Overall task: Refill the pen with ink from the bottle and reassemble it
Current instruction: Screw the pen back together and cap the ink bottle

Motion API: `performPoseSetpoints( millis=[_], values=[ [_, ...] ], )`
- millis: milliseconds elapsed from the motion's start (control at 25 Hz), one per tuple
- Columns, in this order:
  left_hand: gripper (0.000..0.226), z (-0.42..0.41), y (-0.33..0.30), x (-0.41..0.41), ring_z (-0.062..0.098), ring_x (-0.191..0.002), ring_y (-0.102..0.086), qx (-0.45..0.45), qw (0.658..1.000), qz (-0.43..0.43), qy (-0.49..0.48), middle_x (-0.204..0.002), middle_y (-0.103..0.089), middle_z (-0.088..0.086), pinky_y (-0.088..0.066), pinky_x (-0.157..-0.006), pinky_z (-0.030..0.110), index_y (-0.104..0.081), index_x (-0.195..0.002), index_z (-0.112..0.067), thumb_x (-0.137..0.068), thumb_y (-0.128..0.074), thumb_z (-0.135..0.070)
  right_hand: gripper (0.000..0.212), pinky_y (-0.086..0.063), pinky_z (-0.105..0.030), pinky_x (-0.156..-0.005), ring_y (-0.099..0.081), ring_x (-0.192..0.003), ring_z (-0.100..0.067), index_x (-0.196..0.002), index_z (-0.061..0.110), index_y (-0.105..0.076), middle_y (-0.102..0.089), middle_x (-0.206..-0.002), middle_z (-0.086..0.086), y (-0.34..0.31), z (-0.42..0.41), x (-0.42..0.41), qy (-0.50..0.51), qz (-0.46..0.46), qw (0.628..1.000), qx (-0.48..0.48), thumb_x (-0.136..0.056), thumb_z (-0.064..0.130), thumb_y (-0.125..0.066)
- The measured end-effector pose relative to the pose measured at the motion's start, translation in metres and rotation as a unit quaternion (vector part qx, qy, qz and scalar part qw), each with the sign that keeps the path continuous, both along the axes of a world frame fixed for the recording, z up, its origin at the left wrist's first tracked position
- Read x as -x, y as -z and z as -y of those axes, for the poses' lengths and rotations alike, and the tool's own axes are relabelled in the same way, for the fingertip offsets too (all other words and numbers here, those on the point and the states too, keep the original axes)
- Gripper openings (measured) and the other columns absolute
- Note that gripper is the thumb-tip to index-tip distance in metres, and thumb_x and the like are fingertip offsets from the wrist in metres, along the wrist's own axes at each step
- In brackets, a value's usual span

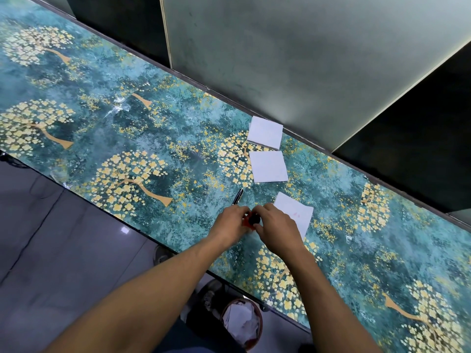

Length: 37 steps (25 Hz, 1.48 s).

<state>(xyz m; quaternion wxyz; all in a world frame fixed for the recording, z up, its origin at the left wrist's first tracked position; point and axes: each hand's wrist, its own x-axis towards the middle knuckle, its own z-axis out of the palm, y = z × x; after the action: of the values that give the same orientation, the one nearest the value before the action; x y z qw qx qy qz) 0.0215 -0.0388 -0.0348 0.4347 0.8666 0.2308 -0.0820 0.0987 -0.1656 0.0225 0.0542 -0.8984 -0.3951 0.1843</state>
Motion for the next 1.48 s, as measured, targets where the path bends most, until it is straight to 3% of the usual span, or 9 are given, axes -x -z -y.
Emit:
performPoseSetpoints(
  millis=[160, 360, 480, 680, 800, 920, 1040, 1280, 1480],
  values=[
    [0.027, 0.000, -0.002, 0.000, 0.019, -0.092, -0.063, -0.008, 1.000, -0.002, -0.001, -0.104, -0.065, 0.001, -0.053, -0.082, 0.037, -0.069, -0.107, -0.022, -0.080, -0.074, -0.022, 0.030, -0.049, -0.036, -0.064, -0.064, -0.088, -0.028, -0.101, 0.021, -0.058, -0.066, -0.097, -0.001, 0.000, -0.006, -0.002, 0.050, 0.032, 0.998, 0.029, -0.094, 0.049, -0.060],
    [0.028, 0.000, 0.000, 0.000, 0.021, -0.091, -0.064, -0.013, 1.000, 0.000, 0.004, -0.104, -0.065, 0.002, -0.054, -0.082, 0.039, -0.068, -0.107, -0.022, -0.080, -0.072, -0.018, 0.033, -0.052, -0.039, -0.067, -0.063, -0.094, -0.026, -0.121, 0.026, -0.055, -0.058, -0.111, 0.002, 0.007, 0.001, 0.000, 0.005, -0.010, 1.000, 0.000, -0.093, 0.040, -0.065],
    [0.029, 0.000, 0.000, 0.000, 0.019, -0.092, -0.064, -0.008, 1.000, -0.003, 0.003, -0.105, -0.065, 0.002, -0.054, -0.084, 0.037, -0.068, -0.108, -0.023, -0.080, -0.073, -0.020, 0.022, -0.051, -0.039, -0.065, -0.062, -0.091, -0.026, -0.109, 0.024, -0.056, -0.057, -0.104, 0.002, 0.010, 0.001, 0.001, 0.028, -0.006, 1.000, -0.010, -0.094, 0.039, -0.063],
    [0.031, 0.000, 0.001, 0.000, 0.021, -0.097, -0.062, -0.025, 1.000, -0.002, 0.002, -0.109, -0.065, 0.004, -0.053, -0.085, 0.037, -0.067, -0.114, -0.021, -0.083, -0.069, -0.016, 0.033, -0.050, -0.036, -0.065, -0.063, -0.089, -0.025, -0.101, 0.021, -0.056, -0.064, -0.099, 0.002, 0.012, -0.002, 0.004, 0.093, 0.016, 0.995, -0.002, -0.091, 0.052, -0.063],
    [0.033, 0.000, 0.002, -0.001, 0.021, -0.095, -0.065, -0.021, 1.000, 0.000, 0.000, -0.107, -0.067, 0.004, -0.054, -0.084, 0.036, -0.068, -0.112, -0.021, -0.080, -0.072, -0.015, 0.031, -0.052, -0.040, -0.070, -0.062, -0.095, -0.025, -0.117, 0.026, -0.056, -0.058, -0.110, 0.003, 0.015, 0.002, 0.005, 0.060, -0.032, 0.997, -0.035, -0.091, 0.040, -0.066],
    [0.032, 0.000, 0.002, -0.001, 0.022, -0.094, -0.065, -0.014, 1.000, -0.002, -0.002, -0.104, -0.067, 0.004, -0.054, -0.083, 0.037, -0.069, -0.107, -0.022, -0.076, -0.075, -0.019, 0.020, -0.052, -0.042, -0.070, -0.062, -0.094, -0.026, -0.109, 0.027, -0.058, -0.057, -0.105, 0.003, 0.016, 0.001, 0.004, 0.049, -0.040, 0.997, -0.033, -0.091, 0.034, -0.065],
    [0.032, 0.000, 0.002, -0.001, 0.023, -0.097, -0.064, -0.015, 1.000, -0.002, -0.005, -0.106, -0.067, 0.005, -0.053, -0.084, 0.037, -0.069, -0.110, -0.021, -0.078, -0.072, -0.019, 0.024, -0.052, -0.040, -0.068, -0.063, -0.091, -0.026, -0.099, 0.022, -0.057, -0.062, -0.101, 0.001, 0.016, -0.005, 0.004, 0.095, -0.002, 0.995, -0.011, -0.091, 0.044, -0.065],
    [0.035, 0.000, 0.005, -0.002, 0.020, -0.097, -0.066, -0.007, 1.000, -0.009, -0.009, -0.108, -0.068, 0.003, -0.055, -0.086, 0.037, -0.068, -0.112, -0.024, -0.078, -0.076, -0.019, 0.028, -0.052, -0.040, -0.069, -0.062, -0.096, -0.027, -0.113, 0.023, -0.053, -0.059, -0.111, 0.000, 0.018, -0.001, 0.007, 0.066, -0.017, 0.998, -0.011, -0.092, 0.036, -0.065],
    [0.036, 0.001, 0.006, -0.002, 0.021, -0.098, -0.065, -0.018, 1.000, -0.015, -0.010, -0.109, -0.068, 0.003, -0.054, -0.087, 0.039, -0.068, -0.113, -0.025, -0.078, -0.076, -0.021, 0.018, -0.051, -0.040, -0.066, -0.062, -0.089, -0.027, -0.101, 0.023, -0.055, -0.059, -0.103, 0.000, 0.020, -0.004, 0.008, 0.085, -0.001, 0.996, -0.015, -0.092, 0.034, -0.065]
  ],
)
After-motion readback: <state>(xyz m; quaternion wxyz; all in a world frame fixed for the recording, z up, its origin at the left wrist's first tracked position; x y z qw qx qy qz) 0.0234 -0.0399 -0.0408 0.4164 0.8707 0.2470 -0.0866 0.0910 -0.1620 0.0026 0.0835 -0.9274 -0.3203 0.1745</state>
